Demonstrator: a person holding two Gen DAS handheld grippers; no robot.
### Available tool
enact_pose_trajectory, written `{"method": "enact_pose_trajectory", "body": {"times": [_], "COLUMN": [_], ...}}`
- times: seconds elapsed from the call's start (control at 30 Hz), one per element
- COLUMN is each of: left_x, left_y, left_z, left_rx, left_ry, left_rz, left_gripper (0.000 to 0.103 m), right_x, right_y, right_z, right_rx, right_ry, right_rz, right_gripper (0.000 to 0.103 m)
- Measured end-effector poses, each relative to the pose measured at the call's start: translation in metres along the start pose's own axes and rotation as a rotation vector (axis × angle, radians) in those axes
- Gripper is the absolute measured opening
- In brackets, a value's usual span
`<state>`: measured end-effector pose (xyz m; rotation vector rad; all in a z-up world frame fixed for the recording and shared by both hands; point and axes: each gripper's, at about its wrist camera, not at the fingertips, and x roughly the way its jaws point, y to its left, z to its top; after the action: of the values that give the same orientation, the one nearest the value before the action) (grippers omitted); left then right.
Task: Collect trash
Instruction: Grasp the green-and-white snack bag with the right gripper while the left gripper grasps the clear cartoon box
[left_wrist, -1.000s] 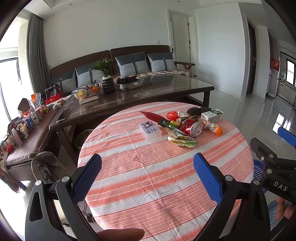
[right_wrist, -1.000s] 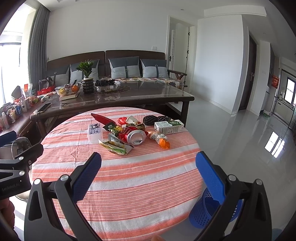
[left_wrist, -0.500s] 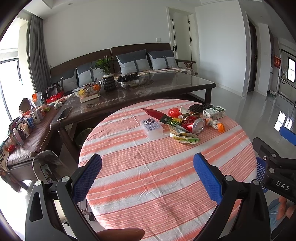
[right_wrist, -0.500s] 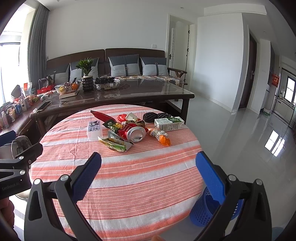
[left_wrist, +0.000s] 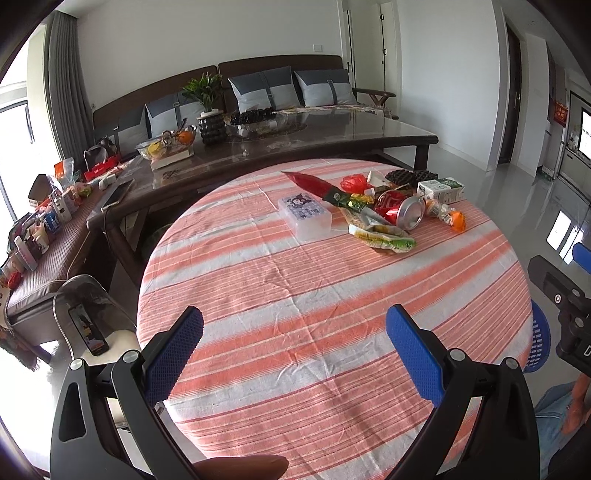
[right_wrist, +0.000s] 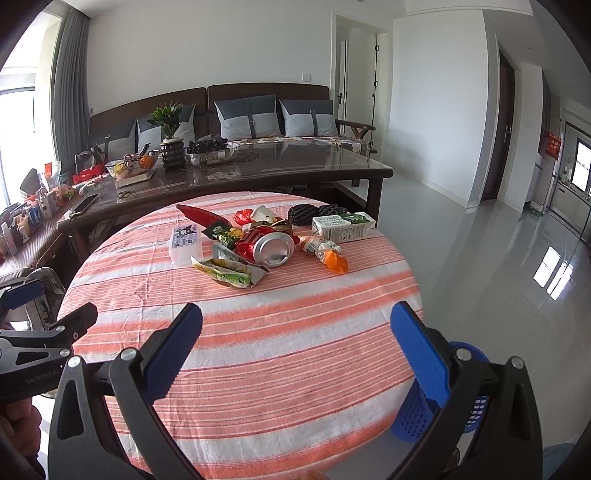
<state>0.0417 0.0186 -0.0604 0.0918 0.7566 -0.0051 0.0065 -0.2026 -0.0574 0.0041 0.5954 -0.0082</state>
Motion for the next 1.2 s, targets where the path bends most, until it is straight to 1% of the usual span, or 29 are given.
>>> {"method": "enact_pose_trajectory", "body": {"times": [0.17, 0.27, 0.37, 0.57, 0.6, 0.7, 0.83, 0.9, 0.97, 1.1, 1.2], "left_x": [0.061, 0.096, 0.125, 0.165, 0.169, 0.174, 0.177, 0.177, 0.177, 0.177, 0.177], "left_y": [-0.003, -0.001, 0.004, 0.015, 0.017, 0.024, 0.032, 0.031, 0.031, 0.03, 0.03], "left_z": [-0.005, -0.001, 0.008, 0.02, 0.021, 0.022, 0.021, 0.02, 0.02, 0.02, 0.019], "left_rx": [0.022, 0.026, 0.026, 0.031, 0.032, 0.015, -0.016, -0.015, -0.015, -0.016, -0.017], "left_ry": [0.103, 0.157, 0.185, 0.224, 0.225, 0.22, 0.216, 0.216, 0.216, 0.216, 0.216], "left_rz": [-0.012, -0.034, -0.023, -0.002, -0.003, -0.037, -0.081, -0.079, -0.079, -0.08, -0.082], "left_gripper": [0.098, 0.098, 0.098, 0.098, 0.099, 0.099, 0.099, 0.099, 0.099, 0.099, 0.099], "right_x": [0.031, 0.049, 0.064, 0.09, 0.094, 0.107, 0.126, 0.141, 0.162, 0.208, 0.225], "right_y": [-0.006, -0.008, -0.009, -0.003, -0.001, 0.009, 0.027, 0.039, 0.052, 0.066, 0.06], "right_z": [-0.011, -0.019, -0.025, -0.026, -0.025, -0.015, 0.01, 0.026, 0.04, 0.053, 0.046], "right_rx": [0.022, 0.027, 0.032, 0.04, 0.04, 0.037, 0.038, 0.034, 0.03, 0.051, 0.052], "right_ry": [0.068, 0.108, 0.142, 0.185, 0.188, 0.184, 0.152, 0.138, 0.142, 0.222, 0.301], "right_rz": [-0.002, -0.007, -0.007, 0.011, 0.021, 0.053, 0.117, 0.157, 0.185, 0.241, 0.224], "right_gripper": [0.098, 0.098, 0.098, 0.098, 0.098, 0.098, 0.098, 0.098, 0.098, 0.099, 0.099]}}
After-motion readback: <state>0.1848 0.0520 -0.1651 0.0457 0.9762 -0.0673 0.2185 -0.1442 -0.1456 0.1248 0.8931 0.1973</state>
